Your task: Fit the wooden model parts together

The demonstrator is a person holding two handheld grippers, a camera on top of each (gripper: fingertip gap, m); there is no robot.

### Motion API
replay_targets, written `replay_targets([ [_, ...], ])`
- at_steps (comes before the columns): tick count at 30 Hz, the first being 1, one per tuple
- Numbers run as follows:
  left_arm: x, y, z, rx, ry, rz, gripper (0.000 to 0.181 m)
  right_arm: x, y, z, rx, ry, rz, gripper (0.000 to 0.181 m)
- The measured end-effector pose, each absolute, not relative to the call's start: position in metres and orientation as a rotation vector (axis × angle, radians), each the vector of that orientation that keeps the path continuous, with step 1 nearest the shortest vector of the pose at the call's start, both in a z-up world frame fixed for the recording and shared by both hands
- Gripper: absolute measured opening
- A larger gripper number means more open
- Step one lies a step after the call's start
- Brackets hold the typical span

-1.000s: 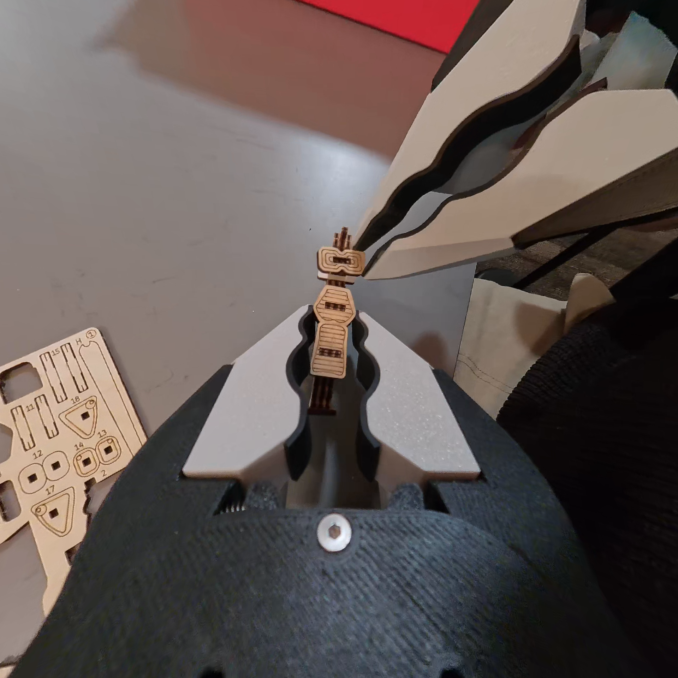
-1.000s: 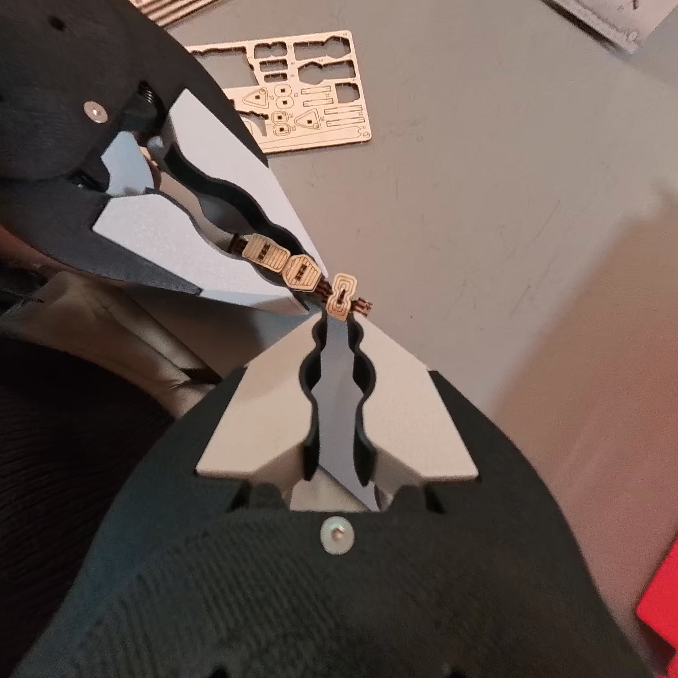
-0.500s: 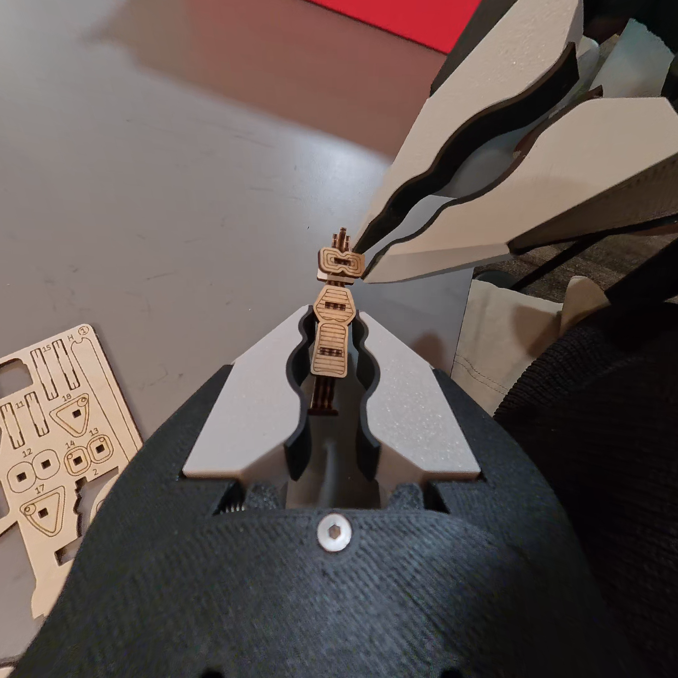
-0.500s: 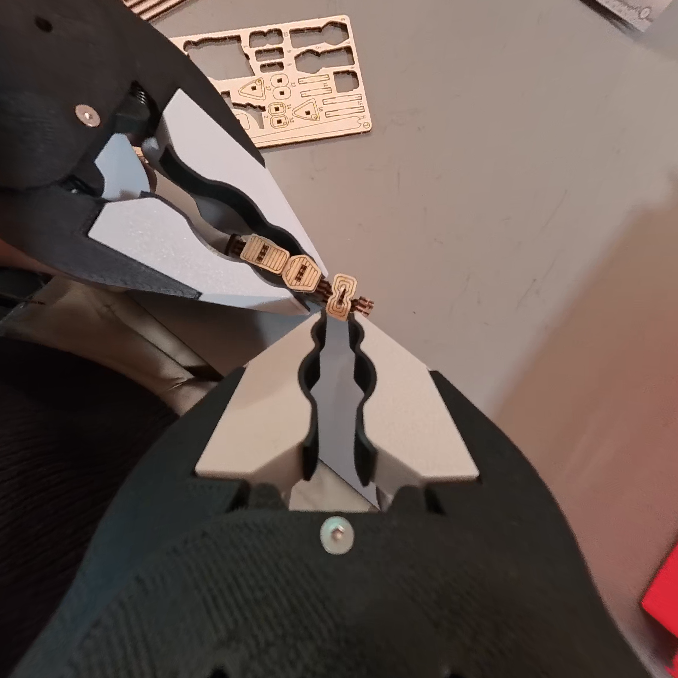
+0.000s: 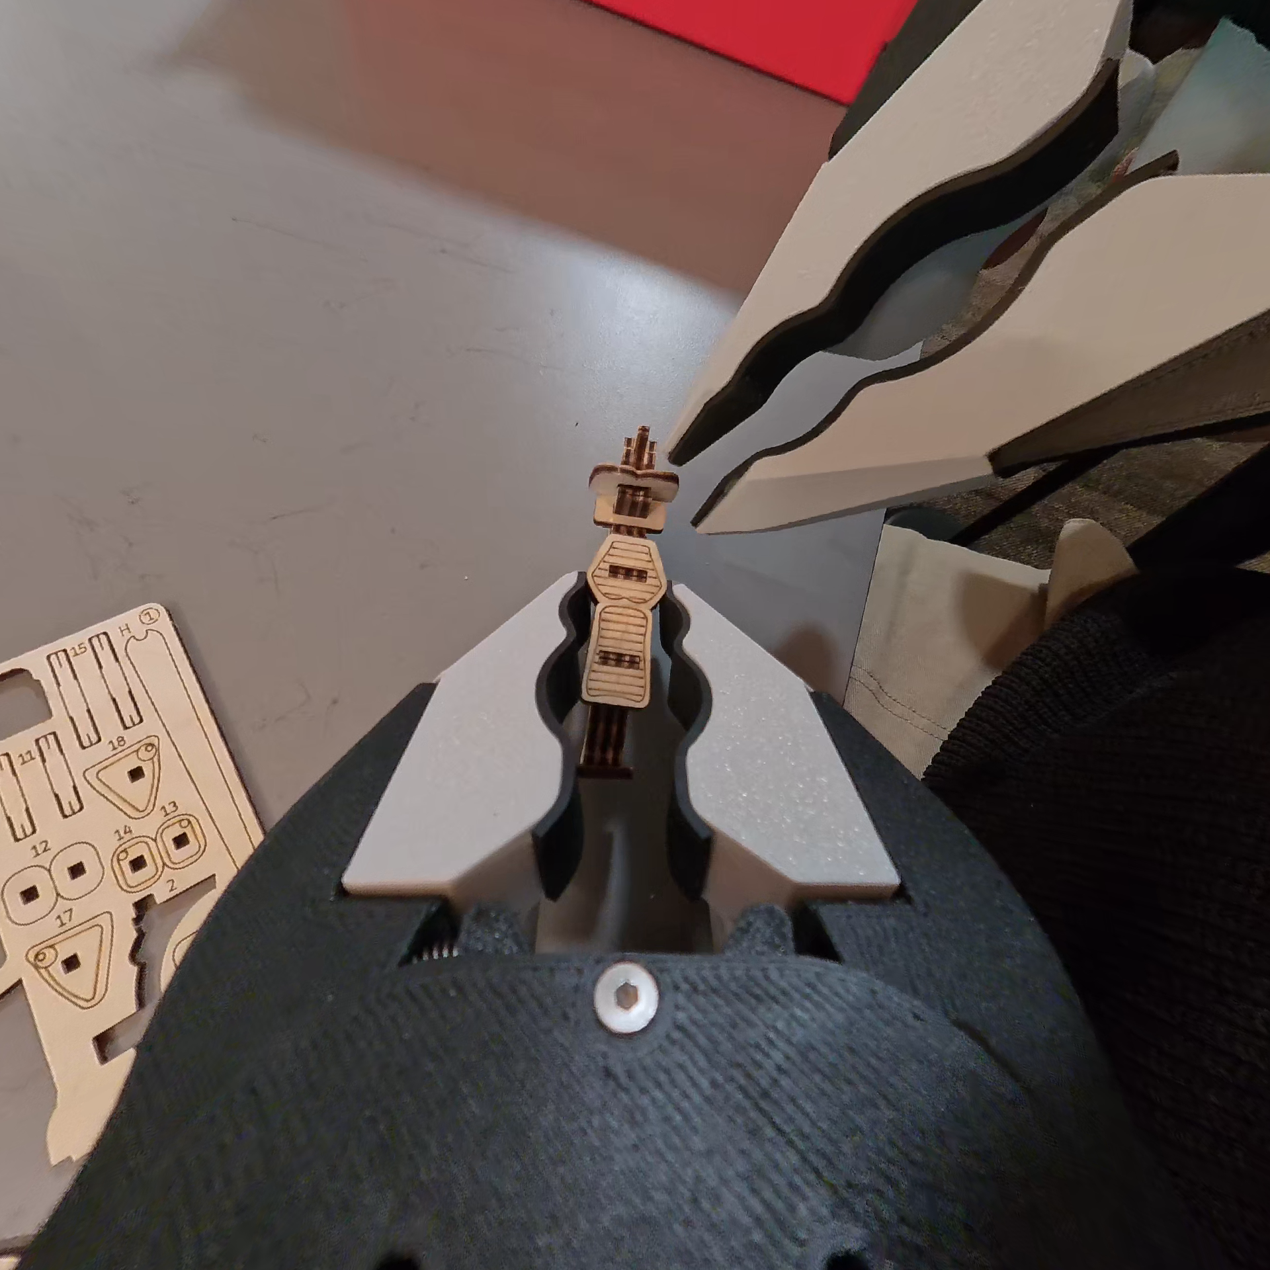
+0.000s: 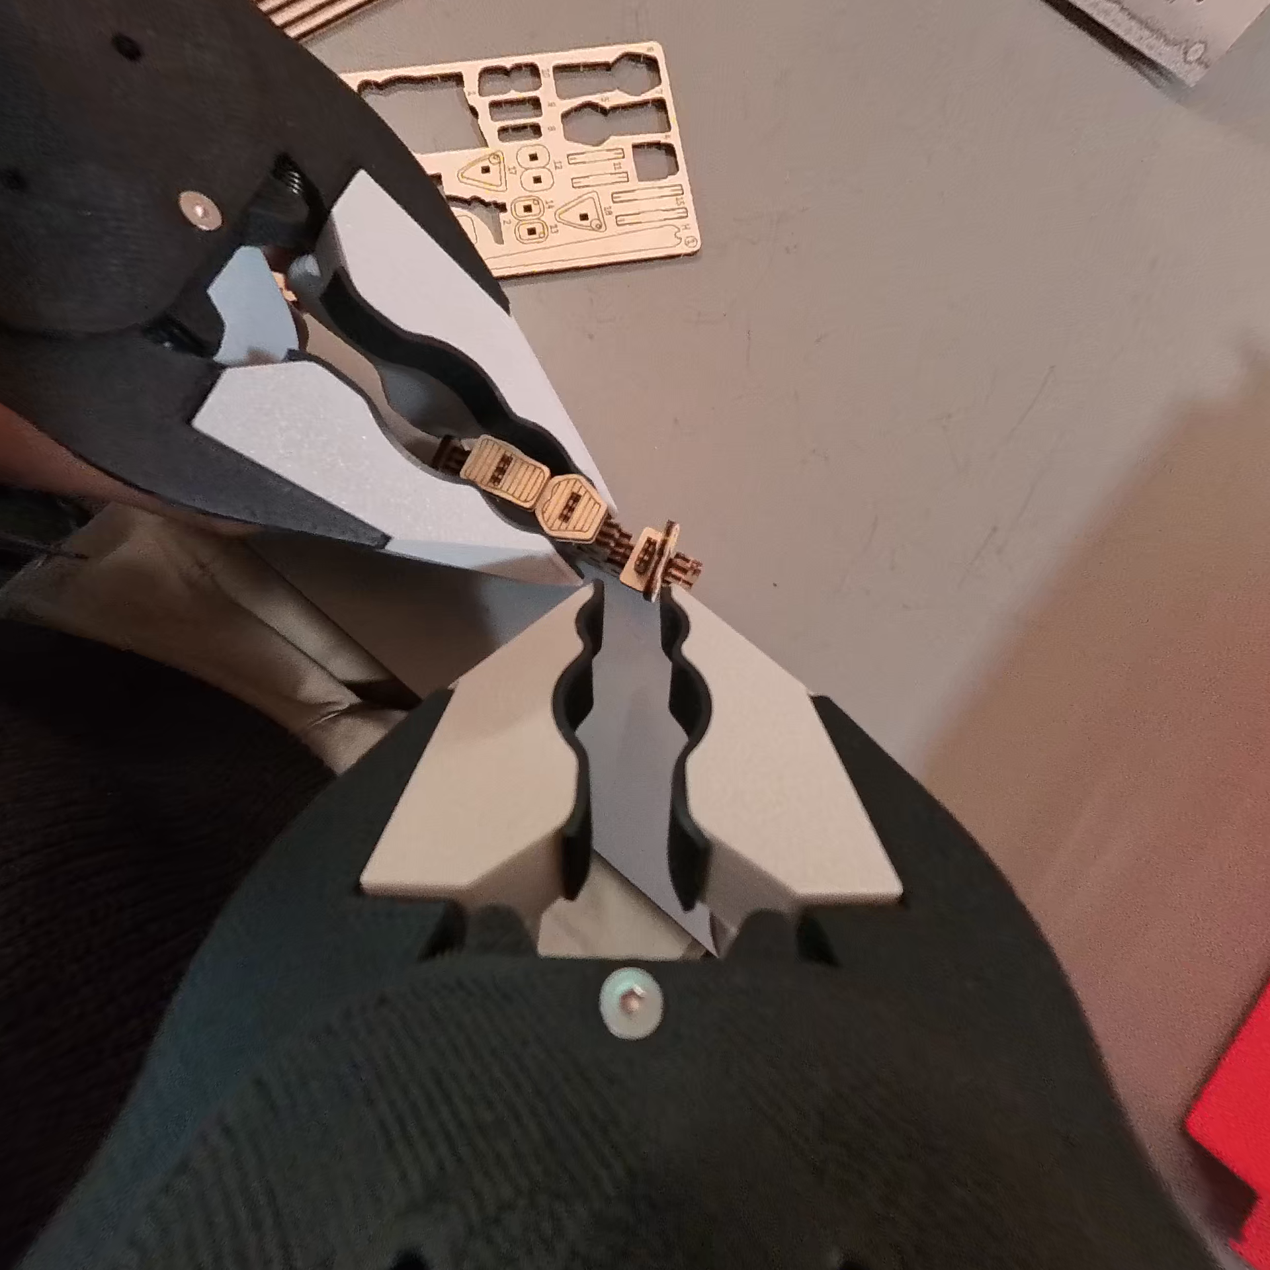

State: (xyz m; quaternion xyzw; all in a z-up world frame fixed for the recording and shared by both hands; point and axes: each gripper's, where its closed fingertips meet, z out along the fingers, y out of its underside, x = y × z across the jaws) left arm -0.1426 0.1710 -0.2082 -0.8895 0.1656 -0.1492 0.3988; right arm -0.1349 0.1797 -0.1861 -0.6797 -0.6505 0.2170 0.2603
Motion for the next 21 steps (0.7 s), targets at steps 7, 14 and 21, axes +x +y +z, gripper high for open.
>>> replay_targets([
  [7, -0.143, 0.171, -0.209, -2.254, 0.414, -0.383, 0.019, -0.134, 0.182, -0.176, -1.8, -1.742, 0.637, 0.008],
  [14, -0.142, 0.171, -0.208, -2.249, 0.412, -0.39, 0.019, -0.135, 0.182, -0.189, -1.81, -1.752, 0.616, 0.007],
  [21, -0.142, 0.171, -0.209, -2.251, 0.41, -0.393, 0.019, -0.136, 0.184, -0.189, -1.778, -1.756, 0.574, 0.003],
])
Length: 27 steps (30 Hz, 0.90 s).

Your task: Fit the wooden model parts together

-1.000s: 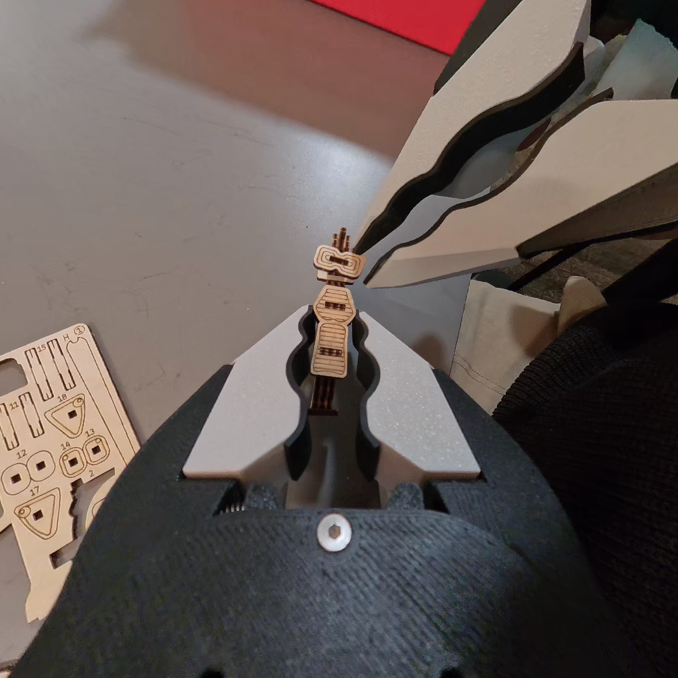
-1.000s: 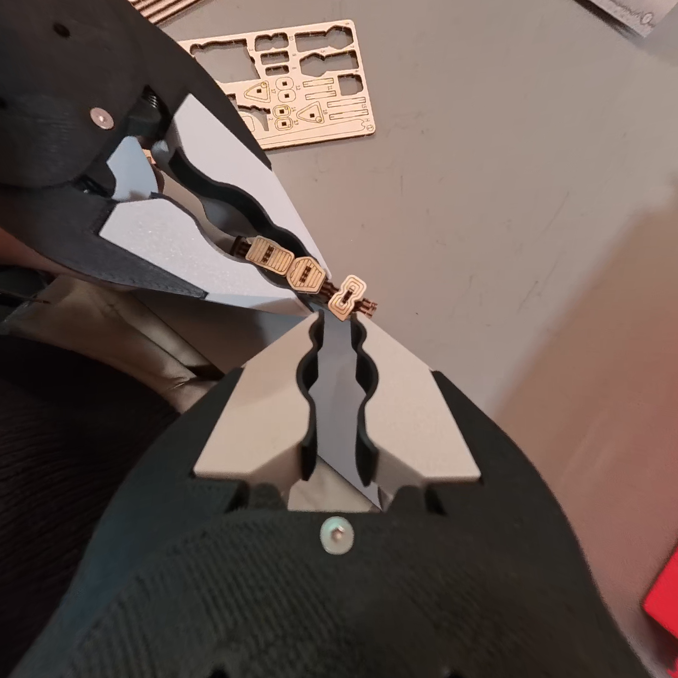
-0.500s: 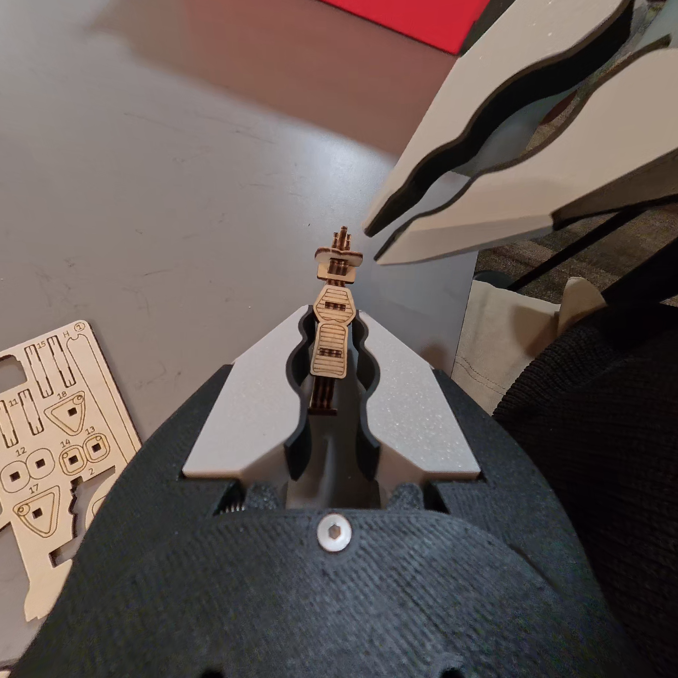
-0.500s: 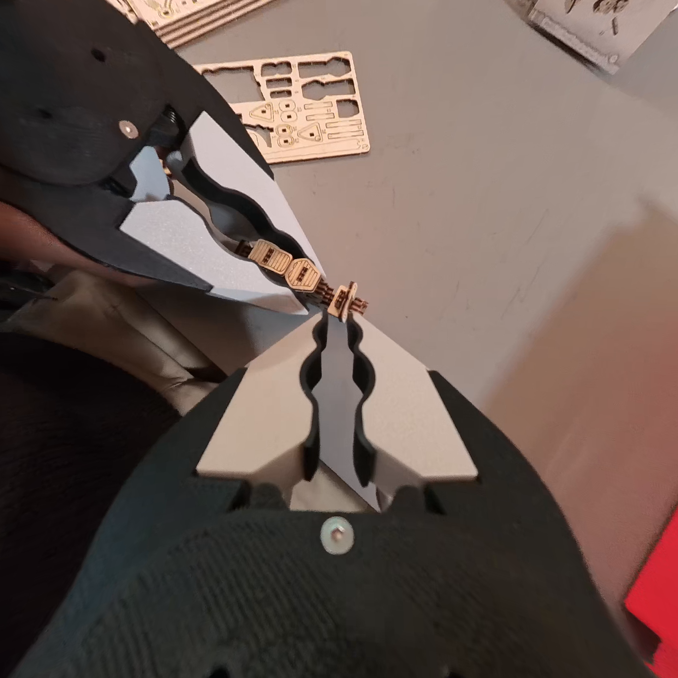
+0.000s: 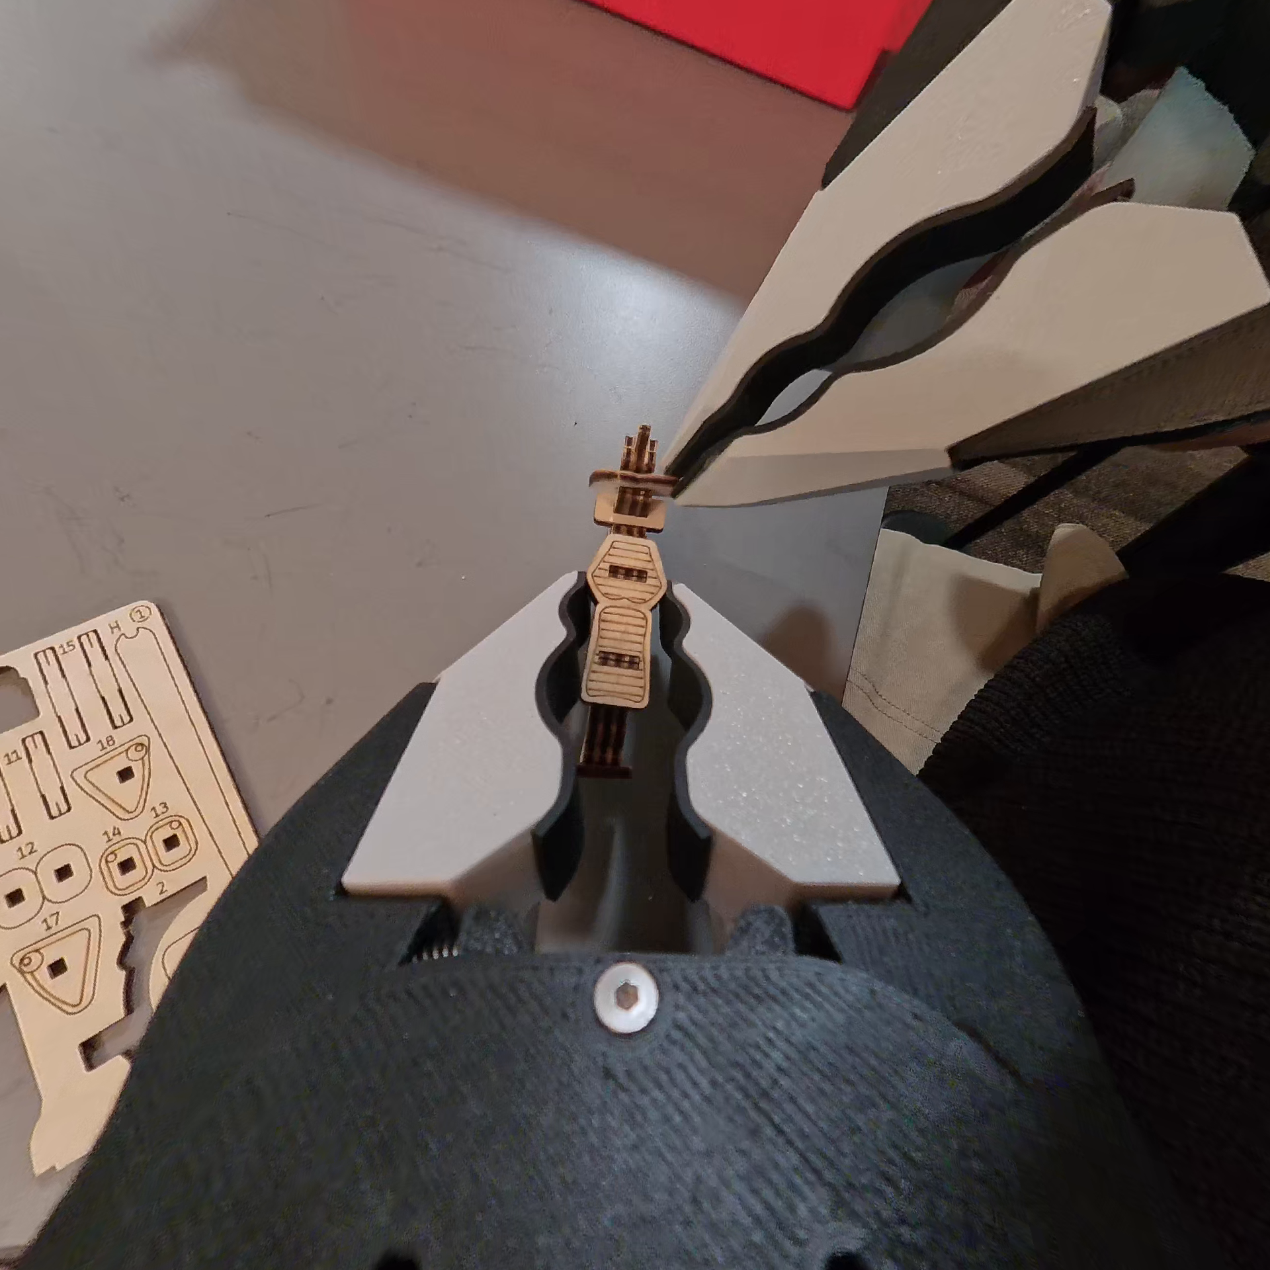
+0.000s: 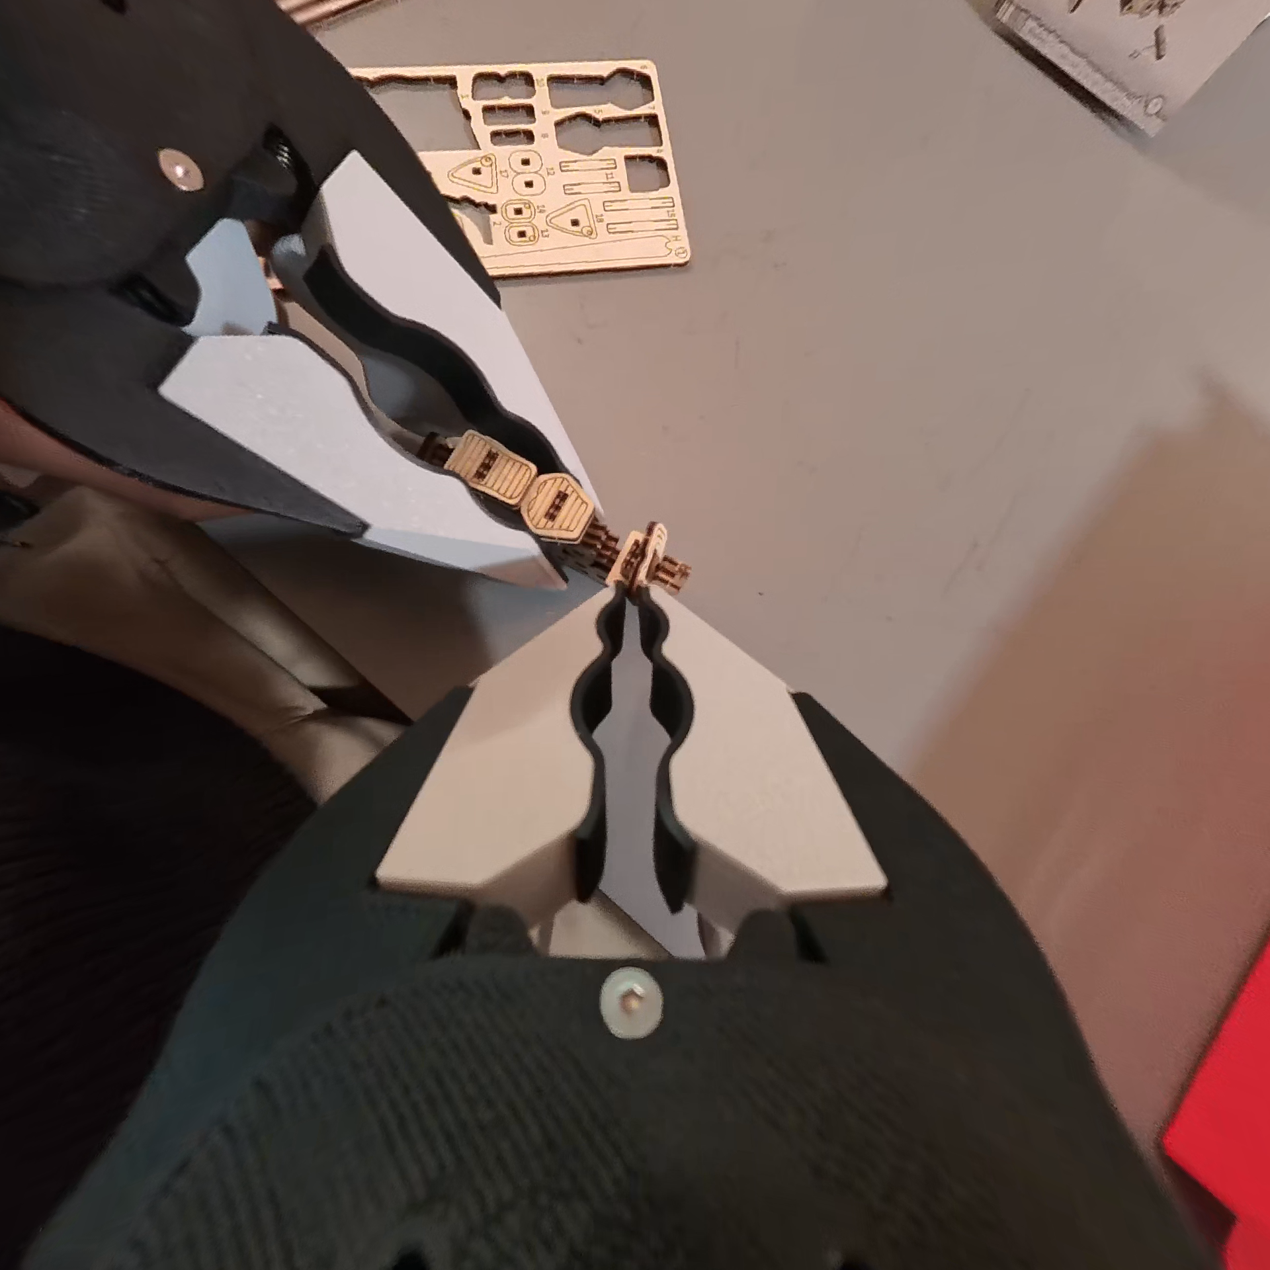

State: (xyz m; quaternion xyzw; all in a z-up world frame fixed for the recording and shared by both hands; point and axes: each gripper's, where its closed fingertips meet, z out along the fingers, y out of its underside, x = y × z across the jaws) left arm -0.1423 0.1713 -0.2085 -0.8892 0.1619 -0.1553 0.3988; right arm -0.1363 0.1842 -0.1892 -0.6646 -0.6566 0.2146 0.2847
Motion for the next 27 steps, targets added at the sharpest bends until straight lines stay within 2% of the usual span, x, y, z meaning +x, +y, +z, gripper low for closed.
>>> replay_targets([
  [9, -0.143, 0.171, -0.209, -2.253, 0.409, -0.394, 0.019, -0.136, 0.187, -0.182, -1.641, -1.798, 0.387, 0.002],
  [16, -0.154, 0.173, -0.207, -2.251, 0.363, -0.387, 0.019, -0.121, 0.188, -0.155, -1.62, -1.749, 0.527, 0.0],
  [24, -0.159, 0.174, -0.205, -2.247, 0.343, -0.395, 0.019, -0.114, 0.204, -0.168, -1.678, -1.705, 0.573, 0.0],
  [27, -0.162, 0.173, -0.201, -2.239, 0.336, -0.386, 0.019, -0.12, 0.207, -0.164, -1.687, -1.676, 0.709, 0.008],
])
